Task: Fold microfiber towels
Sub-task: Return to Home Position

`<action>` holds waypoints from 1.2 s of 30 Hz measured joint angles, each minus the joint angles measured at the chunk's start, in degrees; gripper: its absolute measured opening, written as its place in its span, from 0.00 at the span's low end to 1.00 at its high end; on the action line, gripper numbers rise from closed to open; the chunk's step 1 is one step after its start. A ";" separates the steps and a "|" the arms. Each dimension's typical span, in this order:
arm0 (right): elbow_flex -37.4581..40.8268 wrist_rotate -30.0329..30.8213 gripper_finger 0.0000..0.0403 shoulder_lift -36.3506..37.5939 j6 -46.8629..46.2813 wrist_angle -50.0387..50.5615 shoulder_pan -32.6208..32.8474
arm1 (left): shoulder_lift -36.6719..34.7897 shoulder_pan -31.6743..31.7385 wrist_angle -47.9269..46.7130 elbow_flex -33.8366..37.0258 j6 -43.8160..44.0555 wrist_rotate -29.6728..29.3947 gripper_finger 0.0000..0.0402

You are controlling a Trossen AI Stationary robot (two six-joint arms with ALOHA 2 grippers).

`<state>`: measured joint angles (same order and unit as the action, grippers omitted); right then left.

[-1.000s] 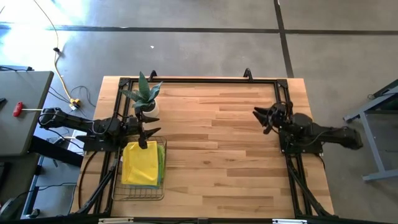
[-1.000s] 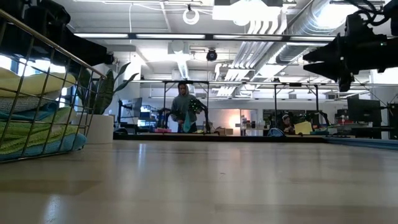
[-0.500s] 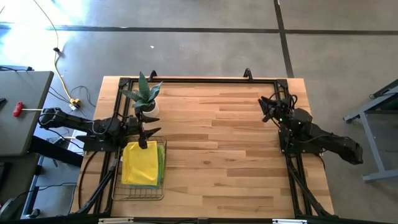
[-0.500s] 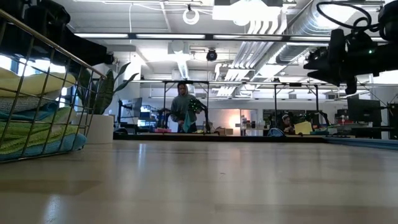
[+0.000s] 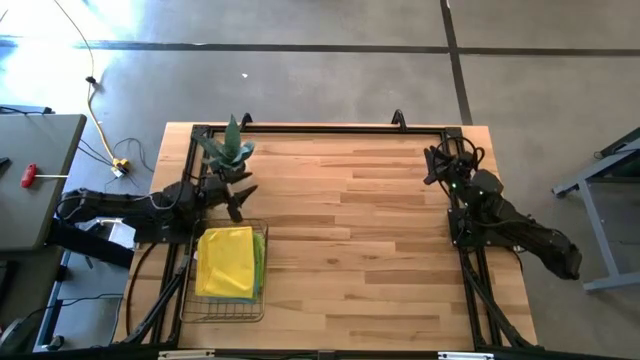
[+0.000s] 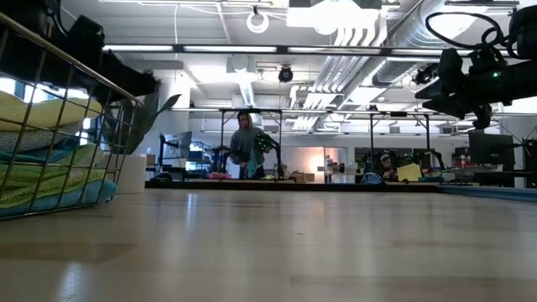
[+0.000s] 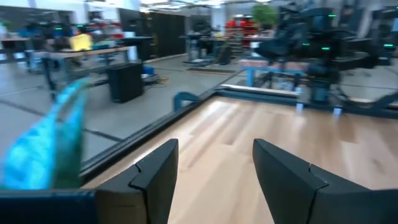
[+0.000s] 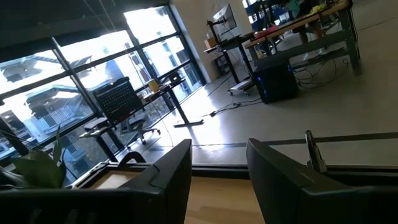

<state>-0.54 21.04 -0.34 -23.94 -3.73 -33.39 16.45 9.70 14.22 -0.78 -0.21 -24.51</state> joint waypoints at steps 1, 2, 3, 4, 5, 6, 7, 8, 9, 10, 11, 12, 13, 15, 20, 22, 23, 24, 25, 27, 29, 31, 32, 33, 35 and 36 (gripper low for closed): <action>0.00 0.00 0.36 0.00 -0.01 0.00 0.02 | 0.00 1.11 0.00 0.00 0.00 -0.02 0.49; 0.00 0.00 0.36 0.00 0.00 0.00 0.02 | 0.00 2.06 0.00 0.00 0.00 -0.02 0.49; 0.00 0.00 0.36 0.00 -0.02 0.00 0.02 | 0.00 2.89 0.00 0.00 0.00 -0.07 0.49; 0.00 0.00 0.36 0.00 -0.02 0.00 0.02 | 0.00 3.67 0.00 0.00 0.00 -0.13 0.49; 0.00 0.00 0.36 0.00 0.00 0.00 0.02 | 0.00 4.37 -0.02 0.00 0.00 -0.13 0.49; 0.00 0.00 0.36 0.00 0.00 0.00 0.02 | 0.00 4.99 0.00 0.00 0.00 -0.13 0.49; 0.00 0.00 0.36 0.00 0.00 0.00 0.02 | 0.00 5.57 0.00 0.00 0.00 -0.13 0.49; 0.00 0.00 0.36 0.00 0.00 0.01 0.02 | 0.00 6.03 0.00 0.00 0.00 -0.13 0.49; 0.00 0.00 0.36 0.00 -0.02 0.02 0.02 | 0.00 6.39 0.00 0.00 0.00 -0.13 0.49; 0.00 0.00 0.36 0.00 -0.01 0.01 0.02 | 0.00 6.65 0.00 0.00 0.02 -0.12 0.49; 0.00 0.00 0.36 0.00 0.00 0.02 0.02 | 0.00 6.82 0.00 0.00 0.02 -0.13 0.49; 0.00 0.00 0.36 0.00 0.00 0.02 0.02 | 0.00 6.85 -0.01 0.00 0.02 -0.13 0.49; 0.00 0.00 0.36 0.00 0.00 0.02 0.02 | 0.00 6.86 -0.02 0.00 0.02 -0.13 0.49; 0.00 0.00 0.36 0.00 0.00 0.02 0.02 | 0.00 6.84 0.00 0.00 0.02 -0.11 0.49; 0.00 0.00 0.36 0.00 0.00 0.02 0.04 | 0.00 6.84 0.00 0.00 0.02 -0.13 0.49; 0.00 0.00 0.36 0.00 -0.02 0.02 0.04 | 0.00 6.84 -0.01 0.00 0.02 -0.13 0.49; 0.00 0.00 0.36 0.00 0.00 0.02 0.04 | 0.00 6.84 0.00 0.00 0.02 -0.11 0.49; 0.00 0.00 0.36 0.00 0.00 0.02 0.04 | 0.00 6.84 0.00 0.00 0.02 -0.13 0.49; 0.00 0.00 0.36 0.00 0.00 0.02 0.04 | 0.00 6.84 -0.02 0.00 0.02 -0.13 0.49; 0.00 0.00 0.36 0.00 0.00 0.02 0.04 | 0.00 6.84 -0.02 0.00 0.02 -0.13 0.49; 0.00 0.00 0.36 0.00 0.00 0.02 0.04 | 0.00 6.84 -0.01 0.00 0.02 -0.12 0.49; 0.00 0.00 0.36 0.00 0.00 0.02 0.04 | 0.00 6.84 -0.02 0.00 0.02 -0.13 0.49; 0.00 0.00 0.36 0.00 -0.01 0.02 0.04 | 0.00 6.84 0.00 0.00 0.02 -0.13 0.49; 0.00 0.00 0.36 0.00 -0.01 0.02 0.04 | 0.00 6.84 0.00 0.00 0.02 -0.12 0.49; 0.00 0.00 0.36 0.00 -0.02 0.02 0.04 | 0.00 6.84 -0.02 0.00 0.02 -0.13 0.49; 0.00 0.00 0.36 0.00 -0.01 0.02 0.04 | 0.00 6.84 0.00 0.00 0.02 -0.13 0.49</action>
<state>-0.54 21.04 -0.34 -23.96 -3.70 -33.34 16.45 16.53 14.22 -0.78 -0.19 -24.64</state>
